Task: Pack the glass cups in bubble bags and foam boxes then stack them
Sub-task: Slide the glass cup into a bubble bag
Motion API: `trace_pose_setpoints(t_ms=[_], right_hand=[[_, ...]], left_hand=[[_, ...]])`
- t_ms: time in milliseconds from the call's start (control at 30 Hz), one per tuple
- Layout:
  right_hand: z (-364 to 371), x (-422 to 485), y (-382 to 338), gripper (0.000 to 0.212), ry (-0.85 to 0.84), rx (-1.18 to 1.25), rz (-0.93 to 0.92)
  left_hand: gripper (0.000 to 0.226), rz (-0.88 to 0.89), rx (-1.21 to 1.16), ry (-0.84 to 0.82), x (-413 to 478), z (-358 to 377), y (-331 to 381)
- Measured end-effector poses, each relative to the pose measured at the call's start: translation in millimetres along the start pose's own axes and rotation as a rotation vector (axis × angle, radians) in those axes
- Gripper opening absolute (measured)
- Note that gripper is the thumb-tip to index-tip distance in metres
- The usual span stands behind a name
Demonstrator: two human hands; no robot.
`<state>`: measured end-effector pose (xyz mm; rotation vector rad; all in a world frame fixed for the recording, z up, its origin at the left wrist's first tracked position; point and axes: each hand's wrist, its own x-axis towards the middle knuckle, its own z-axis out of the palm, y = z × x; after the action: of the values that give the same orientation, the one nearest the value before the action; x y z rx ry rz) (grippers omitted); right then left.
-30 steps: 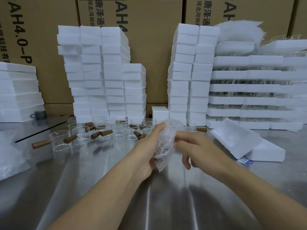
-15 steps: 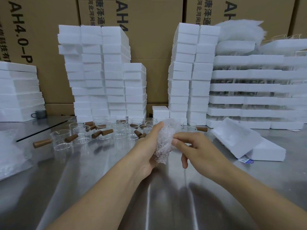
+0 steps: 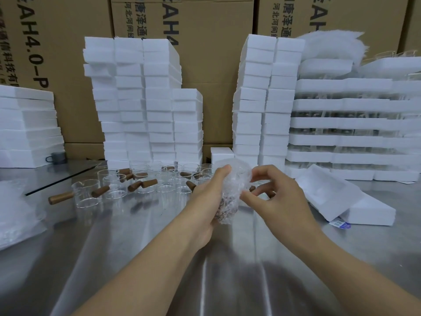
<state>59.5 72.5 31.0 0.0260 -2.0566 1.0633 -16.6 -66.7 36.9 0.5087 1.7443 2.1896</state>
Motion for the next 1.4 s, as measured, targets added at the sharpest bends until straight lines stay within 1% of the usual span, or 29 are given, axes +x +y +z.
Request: trace_pose_setpoints(t_ms=[100,167,233,300,367,400,467,533,633,700,733,833,900,933,967,1033,1100,1133,1167,1200,1233,1267,1333,1400], right_hand=[[2.4,-3.1,-2.7,0.028,-0.079,-0.022,-0.010],[2.3,-4.8,-7.1,0.031,-0.169,-0.008,-0.041],[0.0,-4.9,-8.5,0.037,-0.236,-0.012,-0.048],[-3.1,-2.4,-6.9,0.041,-0.279,-0.012,-0.027],[-6.1,0.6,-6.9,0.039,-0.319,0.061,0.019],[-7.5,1.5,-7.7,0.038,-0.339,0.110,0.050],[-9.7,3.0,-10.7,0.039,-0.352,0.176,0.108],[-11.4,3.8,-10.8,0.032,-0.322,0.182,0.137],[-12.7,5.5,-11.6,0.023,-0.264,0.195,0.190],[-11.3,8.4,-9.6,0.032,-0.254,0.173,0.258],[-10.9,10.7,-7.8,0.032,-0.254,0.159,0.290],[-13.0,12.0,-3.2,0.029,-0.287,0.172,0.324],[-14.7,9.6,-3.6,0.029,-0.316,0.181,0.311],[-15.8,7.9,-4.2,0.022,-0.318,0.184,0.300],[-15.5,8.4,-6.0,0.018,-0.310,0.189,0.290],[-17.8,10.0,-6.4,0.019,-0.260,0.221,0.277],[-23.0,14.4,3.9,0.012,-0.142,0.201,0.295],[-26.9,16.2,12.1,0.008,-0.077,0.121,0.300],[-31.5,17.5,21.7,0.009,-0.030,-0.037,0.287],[-36.0,18.0,31.9,0.018,-0.024,-0.236,0.275],[-39.6,17.0,40.6,0.032,-0.054,-0.414,0.284],[-42.8,15.5,47.5,0.045,-0.101,-0.538,0.332],[-48.2,12.4,55.6,0.062,-0.174,-0.668,0.468],[-52.2,11.3,58.8,0.065,-0.192,-0.737,0.540]], left_hand=[[0.057,0.091,0.017,0.057,-0.1,3.8,-0.3],[0.048,0.147,0.031,0.061,-1.4,6.5,1.5],[0.039,0.150,0.060,0.043,-3.1,9.6,1.7],[0.034,0.132,0.102,0.039,-4.5,11.0,0.3],[0.023,0.126,0.161,0.040,-5.7,11.0,-1.1],[0.022,0.131,0.193,0.032,-6.3,10.0,-1.3],[0.029,0.139,0.243,-0.019,-8.7,6.3,0.0],[0.045,0.122,0.286,-0.113,-11.4,1.4,3.0],[0.068,0.030,0.321,-0.242,-14.3,-5.2,7.8],[0.072,-0.035,0.337,-0.325,-15.8,-7.8,9.1],[0.072,-0.062,0.346,-0.369,-16.2,-8.3,8.7],[0.080,-0.124,0.375,-0.467,-19.1,-8.8,7.1],[0.079,-0.129,0.390,-0.496,-20.1,-9.0,8.4],[0.076,-0.125,0.386,-0.503,-19.7,-9.6,9.0],[0.072,-0.121,0.376,-0.499,-18.7,-10.3,8.7],[0.067,-0.114,0.338,-0.463,-17.2,-10.1,6.6],[0.063,-0.100,0.291,-0.373,-15.3,-7.0,5.0],[0.059,-0.094,0.266,-0.317,-14.1,-5.7,5.2],[0.055,-0.091,0.229,-0.263,-12.9,-5.3,5.8],[0.056,-0.085,0.182,-0.211,-11.2,-5.7,6.6],[0.061,-0.072,0.136,-0.161,-9.0,-7.0,7.1],[0.067,-0.055,0.099,-0.109,-6.6,-8.6,7.6],[0.073,-0.030,0.012,-0.005,-2.4,-11.8,9.4],[0.058,-0.018,-0.144,0.072,-0.4,-15.0,13.7]])
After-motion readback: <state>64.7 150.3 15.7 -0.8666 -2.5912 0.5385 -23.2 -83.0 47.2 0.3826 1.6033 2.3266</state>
